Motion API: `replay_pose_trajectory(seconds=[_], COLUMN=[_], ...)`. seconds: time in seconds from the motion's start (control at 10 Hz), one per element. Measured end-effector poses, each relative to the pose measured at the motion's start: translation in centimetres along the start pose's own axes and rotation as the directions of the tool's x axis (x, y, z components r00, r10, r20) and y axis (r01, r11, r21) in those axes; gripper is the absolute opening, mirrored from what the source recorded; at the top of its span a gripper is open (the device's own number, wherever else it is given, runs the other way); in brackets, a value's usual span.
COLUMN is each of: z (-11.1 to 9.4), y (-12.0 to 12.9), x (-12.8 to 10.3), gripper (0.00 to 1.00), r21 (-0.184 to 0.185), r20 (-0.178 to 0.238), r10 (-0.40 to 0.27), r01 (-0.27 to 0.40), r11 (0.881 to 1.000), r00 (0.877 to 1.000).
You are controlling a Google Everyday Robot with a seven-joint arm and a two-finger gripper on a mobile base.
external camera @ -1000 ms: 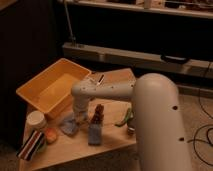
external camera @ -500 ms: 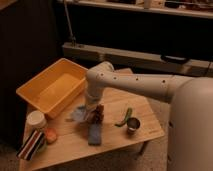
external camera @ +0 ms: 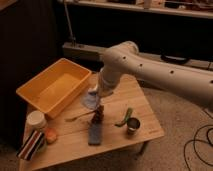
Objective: Place towel in metal cup
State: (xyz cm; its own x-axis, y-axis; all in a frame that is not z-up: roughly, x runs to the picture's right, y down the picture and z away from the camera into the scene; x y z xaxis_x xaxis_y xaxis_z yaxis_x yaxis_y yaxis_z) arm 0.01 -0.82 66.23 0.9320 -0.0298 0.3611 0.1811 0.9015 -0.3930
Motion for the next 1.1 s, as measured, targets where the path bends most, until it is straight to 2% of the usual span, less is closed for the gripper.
replay_pose_trajectory(seconds=[0.1,0.3,0.6,0.8,0.9,1.1], z=[-2.0,-7.1,-10.4,-10.7,-10.1,-7.9], y=[0.2,1.7,5.5,7.6,9.1,10.5], x=[1.1,5.3,11.4,13.1,14.0,14.1], gripper=[0.00,0.00,0.00,0.00,0.00,0.00], r21=[0.017,0.053,0.063,0.058,0.046,0.026], r20=[0.006,0.039,0.144,0.192,0.232,0.254], r10=[0.006,0.037,0.086,0.092,0.103,0.114], r01=[-0.006,-0.039,-0.096,-0.105,-0.117,-0.125], r11=[1.000,0.998,0.993,0.993,0.992,0.992], r00=[1.000,0.999,0.986,0.977,0.967,0.961])
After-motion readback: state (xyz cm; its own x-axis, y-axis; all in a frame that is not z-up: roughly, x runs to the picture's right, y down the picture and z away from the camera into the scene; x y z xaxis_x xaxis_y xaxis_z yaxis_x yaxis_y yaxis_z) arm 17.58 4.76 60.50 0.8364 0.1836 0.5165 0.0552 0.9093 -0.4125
